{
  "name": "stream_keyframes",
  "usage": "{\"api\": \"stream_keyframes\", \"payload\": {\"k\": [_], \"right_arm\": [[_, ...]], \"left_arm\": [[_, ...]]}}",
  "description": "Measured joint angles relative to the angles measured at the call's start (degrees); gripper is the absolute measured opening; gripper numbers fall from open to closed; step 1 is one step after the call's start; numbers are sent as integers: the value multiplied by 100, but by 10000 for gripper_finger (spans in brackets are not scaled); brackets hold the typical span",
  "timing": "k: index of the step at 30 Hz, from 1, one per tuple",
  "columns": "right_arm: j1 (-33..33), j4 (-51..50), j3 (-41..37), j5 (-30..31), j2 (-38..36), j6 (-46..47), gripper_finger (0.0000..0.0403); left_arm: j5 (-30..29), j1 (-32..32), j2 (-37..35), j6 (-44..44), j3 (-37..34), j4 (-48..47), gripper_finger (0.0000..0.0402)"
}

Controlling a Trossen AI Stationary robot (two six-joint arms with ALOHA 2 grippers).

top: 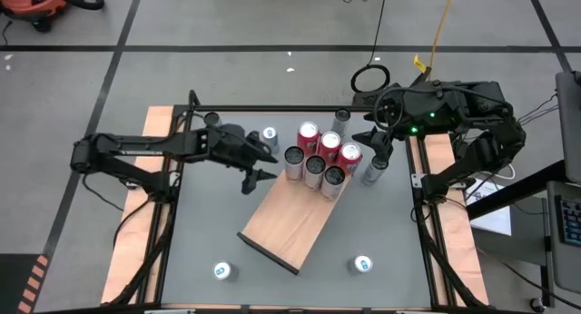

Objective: Place canned beverage on shelf
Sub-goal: Put the white pink soda can on the shelf aligned with the other white pink soda cans

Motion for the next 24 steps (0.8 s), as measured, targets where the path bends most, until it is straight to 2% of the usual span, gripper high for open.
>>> {"api": "stream_keyframes", "payload": {"k": [10,24], "right_arm": [[-1,0,0,151,0,2,325],[-2,-2,0,292,0,1,325]], "left_arm": [[10,1,466,53,1,555,227],[1,1,573,60,-1,681,227]]}}
